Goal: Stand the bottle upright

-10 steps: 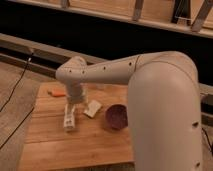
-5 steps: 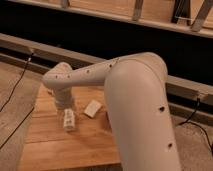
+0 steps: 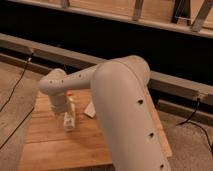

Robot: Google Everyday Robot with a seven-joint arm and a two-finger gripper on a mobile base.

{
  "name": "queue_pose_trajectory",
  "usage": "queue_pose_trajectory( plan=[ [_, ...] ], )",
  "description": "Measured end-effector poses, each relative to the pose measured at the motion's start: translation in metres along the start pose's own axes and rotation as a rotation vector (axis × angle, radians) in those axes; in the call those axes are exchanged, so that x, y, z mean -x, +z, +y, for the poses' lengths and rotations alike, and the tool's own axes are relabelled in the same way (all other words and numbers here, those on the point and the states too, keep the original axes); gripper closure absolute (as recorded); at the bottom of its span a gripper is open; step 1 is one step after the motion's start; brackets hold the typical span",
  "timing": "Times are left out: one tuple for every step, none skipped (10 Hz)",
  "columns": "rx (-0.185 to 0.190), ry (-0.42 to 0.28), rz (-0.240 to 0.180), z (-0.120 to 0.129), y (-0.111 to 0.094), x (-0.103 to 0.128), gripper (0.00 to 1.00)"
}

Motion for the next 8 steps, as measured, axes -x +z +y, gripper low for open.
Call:
queue_pose_trajectory(
  plan=[
    [-0.011,0.004,0.005,-0.003,0.004,0.003,0.35],
    [-0.016,0.006,0.007,-0.004,0.006,0.003,0.35],
    [-0.027,0.011,0.009,-0.009,0.008,0.006,0.35],
    [-0.033,0.015,0.010,-0.012,0.010,0.008,0.35],
    [-0.037,0.021,0.009,-0.016,0.011,0.010,0.35],
    [-0.038,0.026,0.007,-0.018,0.012,0.013,0.35],
    [-0.035,0.027,0.006,-0.019,0.012,0.015,0.35],
    [-0.023,0.028,0.001,-0.020,0.014,0.019,0.35]
  ],
)
